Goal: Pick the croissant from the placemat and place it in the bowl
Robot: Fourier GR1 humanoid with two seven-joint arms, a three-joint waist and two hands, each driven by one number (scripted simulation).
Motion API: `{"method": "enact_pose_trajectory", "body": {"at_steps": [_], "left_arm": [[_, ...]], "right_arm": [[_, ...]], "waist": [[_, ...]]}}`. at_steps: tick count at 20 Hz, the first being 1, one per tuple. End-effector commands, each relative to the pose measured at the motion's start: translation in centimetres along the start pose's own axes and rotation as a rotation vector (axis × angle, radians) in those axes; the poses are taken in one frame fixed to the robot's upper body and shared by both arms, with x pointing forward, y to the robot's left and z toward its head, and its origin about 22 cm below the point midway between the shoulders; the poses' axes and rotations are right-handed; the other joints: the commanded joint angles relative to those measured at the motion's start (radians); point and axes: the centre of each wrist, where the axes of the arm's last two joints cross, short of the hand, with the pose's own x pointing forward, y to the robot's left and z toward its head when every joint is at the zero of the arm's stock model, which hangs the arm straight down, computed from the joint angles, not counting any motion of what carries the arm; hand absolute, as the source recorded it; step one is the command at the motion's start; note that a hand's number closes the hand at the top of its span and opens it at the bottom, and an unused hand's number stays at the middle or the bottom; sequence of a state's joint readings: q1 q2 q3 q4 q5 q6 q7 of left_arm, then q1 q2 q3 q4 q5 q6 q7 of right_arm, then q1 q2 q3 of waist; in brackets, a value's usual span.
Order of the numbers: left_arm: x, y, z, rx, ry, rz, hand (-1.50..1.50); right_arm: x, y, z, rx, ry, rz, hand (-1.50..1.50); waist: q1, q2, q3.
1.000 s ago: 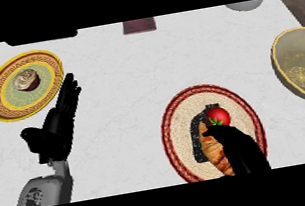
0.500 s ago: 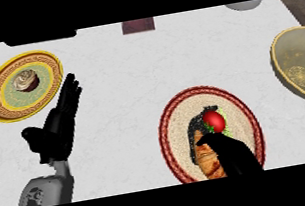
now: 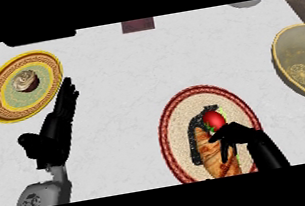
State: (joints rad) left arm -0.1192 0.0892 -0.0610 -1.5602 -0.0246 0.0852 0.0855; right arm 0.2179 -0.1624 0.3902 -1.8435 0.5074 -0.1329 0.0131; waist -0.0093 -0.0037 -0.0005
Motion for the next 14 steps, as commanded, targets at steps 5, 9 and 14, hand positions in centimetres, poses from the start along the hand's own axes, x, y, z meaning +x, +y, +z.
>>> {"method": "enact_pose_trajectory", "body": {"at_steps": [5,9,14], "left_arm": [[1.4,-0.7,-1.5,-0.012,-0.004,0.001,0.00],[0.0,-0.5,-0.6,-0.012,0.014,0.016,0.00],[-0.3,0.2,-0.5,-0.012,-0.012,-0.012,0.00]], "right_arm": [[7.2,-5.8,2.6,-0.225,-0.223,0.038,1.50],[10.9,-9.2,3.7,-0.304,-0.187,0.125,1.50],[13.9,-11.8,3.1,-0.348,-0.115,0.193,1.50]], "waist": [[-0.009,-0.001,0.000],[-0.001,0.002,-0.001],[0.006,0.002,-0.002]]}}
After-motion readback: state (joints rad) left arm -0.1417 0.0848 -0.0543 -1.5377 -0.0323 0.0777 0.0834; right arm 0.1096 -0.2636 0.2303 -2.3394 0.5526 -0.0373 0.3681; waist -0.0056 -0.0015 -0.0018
